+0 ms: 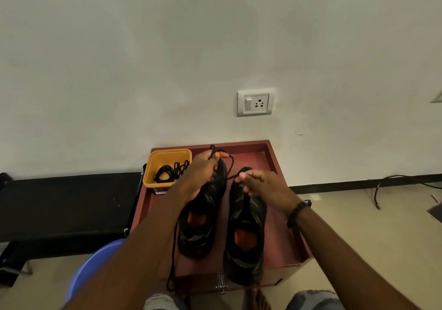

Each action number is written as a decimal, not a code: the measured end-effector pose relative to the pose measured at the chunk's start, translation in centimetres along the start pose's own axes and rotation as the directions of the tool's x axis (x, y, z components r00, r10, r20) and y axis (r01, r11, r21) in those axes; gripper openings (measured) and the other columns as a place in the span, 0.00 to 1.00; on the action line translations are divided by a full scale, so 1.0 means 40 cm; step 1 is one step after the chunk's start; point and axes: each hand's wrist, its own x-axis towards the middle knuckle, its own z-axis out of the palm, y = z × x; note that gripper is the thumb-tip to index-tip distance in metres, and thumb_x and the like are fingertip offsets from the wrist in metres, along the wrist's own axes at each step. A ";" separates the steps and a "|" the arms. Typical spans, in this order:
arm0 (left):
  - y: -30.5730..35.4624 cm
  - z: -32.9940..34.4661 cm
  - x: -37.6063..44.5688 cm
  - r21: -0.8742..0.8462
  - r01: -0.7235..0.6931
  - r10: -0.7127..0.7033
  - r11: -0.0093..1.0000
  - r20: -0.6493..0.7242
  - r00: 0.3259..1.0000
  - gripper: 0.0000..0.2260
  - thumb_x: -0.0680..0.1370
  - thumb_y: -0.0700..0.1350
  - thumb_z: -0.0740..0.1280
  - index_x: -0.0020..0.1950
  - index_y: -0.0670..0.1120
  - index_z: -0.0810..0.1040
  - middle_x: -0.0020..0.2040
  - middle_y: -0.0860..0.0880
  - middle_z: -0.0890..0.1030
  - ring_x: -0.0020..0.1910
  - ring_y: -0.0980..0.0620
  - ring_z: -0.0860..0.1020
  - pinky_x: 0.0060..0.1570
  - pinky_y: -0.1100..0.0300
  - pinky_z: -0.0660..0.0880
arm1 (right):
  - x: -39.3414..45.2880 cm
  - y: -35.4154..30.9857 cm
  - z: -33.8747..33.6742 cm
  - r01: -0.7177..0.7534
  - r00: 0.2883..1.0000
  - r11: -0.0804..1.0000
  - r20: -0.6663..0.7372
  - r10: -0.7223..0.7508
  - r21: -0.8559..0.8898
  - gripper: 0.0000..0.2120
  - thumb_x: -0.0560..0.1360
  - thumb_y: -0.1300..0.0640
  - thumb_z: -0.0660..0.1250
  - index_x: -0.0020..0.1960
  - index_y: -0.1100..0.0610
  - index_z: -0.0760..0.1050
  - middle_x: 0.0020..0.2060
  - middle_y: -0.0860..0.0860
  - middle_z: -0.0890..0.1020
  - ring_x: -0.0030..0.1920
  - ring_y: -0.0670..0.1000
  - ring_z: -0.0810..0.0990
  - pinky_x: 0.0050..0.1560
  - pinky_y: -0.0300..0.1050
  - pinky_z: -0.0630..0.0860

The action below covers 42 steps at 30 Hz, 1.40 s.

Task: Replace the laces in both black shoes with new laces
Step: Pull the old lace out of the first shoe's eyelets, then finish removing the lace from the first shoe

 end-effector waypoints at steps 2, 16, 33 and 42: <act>-0.023 -0.006 -0.015 0.062 0.004 -0.008 0.998 0.076 0.997 0.14 0.85 0.50 0.56 0.55 0.54 0.82 0.47 0.42 0.81 0.46 0.51 0.79 0.47 0.57 0.75 | 0.031 -0.032 -0.013 0.015 0.996 1.000 -0.086 -0.015 0.007 0.13 0.82 0.50 0.61 0.51 0.56 0.81 0.36 0.47 0.79 0.36 0.42 0.77 0.40 0.31 0.75; -0.068 -0.254 -0.232 -0.122 0.088 -0.084 0.989 0.037 0.996 0.10 0.85 0.44 0.57 0.52 0.46 0.77 0.41 0.51 0.81 0.39 0.59 0.80 0.39 0.70 0.74 | 0.088 -0.152 0.344 -0.249 0.942 0.809 0.327 0.075 0.533 0.14 0.83 0.49 0.60 0.67 0.47 0.75 0.56 0.51 0.84 0.55 0.52 0.83 0.52 0.53 0.82; -0.563 -0.641 -0.487 -0.506 0.334 -0.547 0.795 -0.361 0.755 0.14 0.79 0.36 0.60 0.61 0.38 0.80 0.53 0.36 0.82 0.49 0.41 0.80 0.55 0.47 0.77 | 0.106 -0.115 1.070 -0.093 0.951 0.932 0.247 0.188 -0.350 0.15 0.80 0.55 0.65 0.65 0.58 0.76 0.58 0.55 0.82 0.59 0.56 0.79 0.52 0.40 0.72; -0.684 -0.624 -0.463 -0.254 0.552 -0.604 0.794 -0.434 0.669 0.08 0.82 0.41 0.61 0.52 0.46 0.80 0.53 0.40 0.81 0.51 0.41 0.79 0.54 0.50 0.76 | 0.155 -0.054 1.061 -0.065 0.878 0.867 0.384 0.284 -0.493 0.24 0.81 0.54 0.62 0.75 0.58 0.65 0.70 0.57 0.72 0.66 0.58 0.73 0.62 0.45 0.69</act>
